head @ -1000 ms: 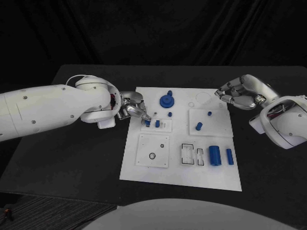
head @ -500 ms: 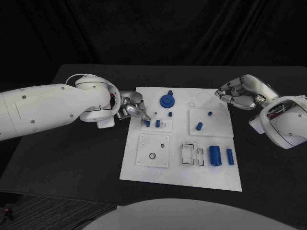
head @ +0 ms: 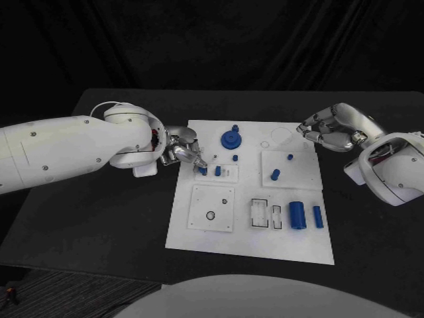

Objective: Assemble the parts on the task board

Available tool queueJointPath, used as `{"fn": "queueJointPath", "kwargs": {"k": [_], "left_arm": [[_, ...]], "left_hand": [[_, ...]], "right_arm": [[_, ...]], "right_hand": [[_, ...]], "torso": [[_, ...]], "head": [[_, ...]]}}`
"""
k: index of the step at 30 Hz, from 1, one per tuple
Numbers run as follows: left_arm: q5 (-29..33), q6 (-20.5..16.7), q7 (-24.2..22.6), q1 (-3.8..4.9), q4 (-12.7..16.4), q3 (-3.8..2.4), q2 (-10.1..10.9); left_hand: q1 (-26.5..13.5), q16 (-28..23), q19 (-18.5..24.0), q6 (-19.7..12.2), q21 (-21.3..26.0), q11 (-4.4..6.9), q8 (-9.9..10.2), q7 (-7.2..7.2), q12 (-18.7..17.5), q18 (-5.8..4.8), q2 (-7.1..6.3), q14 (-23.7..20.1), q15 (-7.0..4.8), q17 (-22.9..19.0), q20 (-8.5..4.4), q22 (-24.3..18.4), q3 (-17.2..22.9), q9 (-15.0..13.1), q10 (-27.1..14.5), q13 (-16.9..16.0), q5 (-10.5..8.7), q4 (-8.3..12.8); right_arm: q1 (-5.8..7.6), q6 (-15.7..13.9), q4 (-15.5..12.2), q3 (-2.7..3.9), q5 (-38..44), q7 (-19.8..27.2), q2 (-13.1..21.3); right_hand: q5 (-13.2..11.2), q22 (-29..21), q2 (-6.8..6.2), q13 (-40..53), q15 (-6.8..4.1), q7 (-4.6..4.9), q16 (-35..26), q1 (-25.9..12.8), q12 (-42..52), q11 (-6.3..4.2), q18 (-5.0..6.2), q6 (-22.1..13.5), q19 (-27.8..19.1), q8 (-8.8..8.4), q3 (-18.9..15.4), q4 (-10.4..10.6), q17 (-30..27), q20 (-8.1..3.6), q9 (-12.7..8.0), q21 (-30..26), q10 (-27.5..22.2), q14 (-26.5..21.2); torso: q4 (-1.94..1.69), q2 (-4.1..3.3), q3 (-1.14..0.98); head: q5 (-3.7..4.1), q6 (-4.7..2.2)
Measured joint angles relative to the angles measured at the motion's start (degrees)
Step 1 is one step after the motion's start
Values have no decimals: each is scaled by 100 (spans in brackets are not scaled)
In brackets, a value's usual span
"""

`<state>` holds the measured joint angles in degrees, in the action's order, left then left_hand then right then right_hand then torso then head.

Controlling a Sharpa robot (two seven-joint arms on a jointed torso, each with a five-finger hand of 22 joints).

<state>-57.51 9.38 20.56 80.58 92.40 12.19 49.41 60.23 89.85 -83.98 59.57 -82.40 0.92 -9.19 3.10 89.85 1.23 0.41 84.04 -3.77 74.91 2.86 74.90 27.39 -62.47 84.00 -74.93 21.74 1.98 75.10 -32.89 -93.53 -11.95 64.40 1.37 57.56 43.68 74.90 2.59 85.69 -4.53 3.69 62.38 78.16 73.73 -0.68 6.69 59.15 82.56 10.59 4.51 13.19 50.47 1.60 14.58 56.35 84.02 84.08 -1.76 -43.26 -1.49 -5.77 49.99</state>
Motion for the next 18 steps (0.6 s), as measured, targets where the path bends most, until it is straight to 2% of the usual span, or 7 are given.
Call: {"fn": "queueJointPath", "kwargs": {"k": [18], "left_arm": [[-263, 32, 2, 0, -44, 1, -106]], "left_hand": [[-24, 0, 0, 1, 0, 0, 0, 21, 0, 0, 23, 0, 0, 0, 0, 0, 16, 8, 0, 0, -2, -15]], "right_arm": [[-25, 1, 8, 0, 0, -3, -13]], "right_hand": [[0, 4, -3, 0, 4, 20, -27, -3, 14, 9, 0, 20, 0, 0, 16, 16, -8, 0, 2, -23, -9, -1]], "torso": [[7, 4, -1]], "head": [[-7, 0]]}}
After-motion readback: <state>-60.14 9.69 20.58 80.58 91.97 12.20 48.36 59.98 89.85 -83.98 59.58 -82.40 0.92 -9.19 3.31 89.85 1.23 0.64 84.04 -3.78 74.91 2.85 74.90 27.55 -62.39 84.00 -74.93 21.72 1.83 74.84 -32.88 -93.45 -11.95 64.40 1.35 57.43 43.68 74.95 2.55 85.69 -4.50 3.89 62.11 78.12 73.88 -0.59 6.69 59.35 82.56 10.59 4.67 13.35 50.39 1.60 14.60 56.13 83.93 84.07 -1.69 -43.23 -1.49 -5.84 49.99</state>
